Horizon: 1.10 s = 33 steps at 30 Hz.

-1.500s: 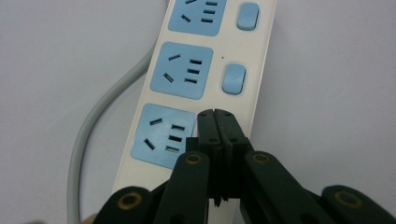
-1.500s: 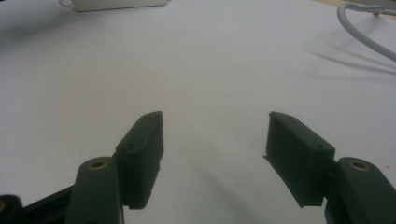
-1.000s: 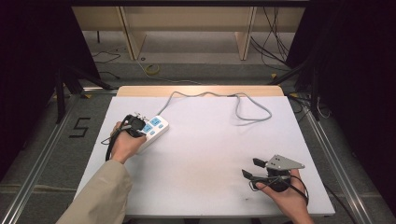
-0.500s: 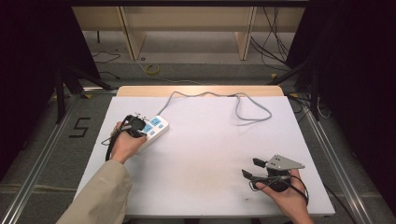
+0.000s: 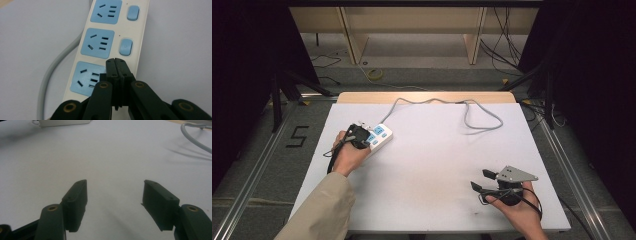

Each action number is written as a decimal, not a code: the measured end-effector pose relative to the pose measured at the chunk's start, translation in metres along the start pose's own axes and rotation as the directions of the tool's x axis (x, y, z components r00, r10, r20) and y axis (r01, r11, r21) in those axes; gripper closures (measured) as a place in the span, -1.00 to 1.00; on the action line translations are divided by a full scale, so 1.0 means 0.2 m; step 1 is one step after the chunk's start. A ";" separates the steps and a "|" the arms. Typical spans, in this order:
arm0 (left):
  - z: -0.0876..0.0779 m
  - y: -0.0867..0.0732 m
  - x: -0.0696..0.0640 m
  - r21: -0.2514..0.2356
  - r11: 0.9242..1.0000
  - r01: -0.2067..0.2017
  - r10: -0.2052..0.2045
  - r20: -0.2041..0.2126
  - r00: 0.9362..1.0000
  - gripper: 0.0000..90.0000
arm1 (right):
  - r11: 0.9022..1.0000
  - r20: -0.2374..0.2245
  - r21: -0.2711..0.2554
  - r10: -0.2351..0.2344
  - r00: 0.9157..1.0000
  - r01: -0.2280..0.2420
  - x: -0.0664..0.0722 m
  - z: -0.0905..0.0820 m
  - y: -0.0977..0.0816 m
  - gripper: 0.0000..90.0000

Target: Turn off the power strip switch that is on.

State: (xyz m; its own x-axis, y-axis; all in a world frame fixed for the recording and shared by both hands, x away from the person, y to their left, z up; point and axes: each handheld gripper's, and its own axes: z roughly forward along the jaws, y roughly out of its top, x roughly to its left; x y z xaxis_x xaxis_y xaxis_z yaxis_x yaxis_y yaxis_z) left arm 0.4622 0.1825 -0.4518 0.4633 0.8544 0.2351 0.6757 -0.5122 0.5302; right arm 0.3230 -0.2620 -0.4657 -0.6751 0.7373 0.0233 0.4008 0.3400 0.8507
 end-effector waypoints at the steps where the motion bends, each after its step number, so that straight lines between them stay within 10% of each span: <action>1: 0.00 0.00 0.01 -0.006 1.000 0.025 -0.025 0.028 0.999 0.99 | 1.000 0.001 -0.003 0.000 1.000 0.000 0.00 0.00 0.00 -0.17; 33: -0.02 -0.03 0.03 -0.002 0.999 0.034 -0.033 0.036 0.999 1.00 | 1.000 -0.001 0.002 -0.002 1.000 0.002 0.00 0.00 0.00 -0.17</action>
State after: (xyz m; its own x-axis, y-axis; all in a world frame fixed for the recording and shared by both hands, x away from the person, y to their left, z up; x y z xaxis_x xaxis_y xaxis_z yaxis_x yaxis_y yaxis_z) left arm 0.4599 0.1908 -0.4503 0.4606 0.8675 0.1881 0.6896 -0.4831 0.5396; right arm 0.3231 -0.2609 -0.4661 -0.6765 0.7362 0.0215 0.4001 0.3428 0.8499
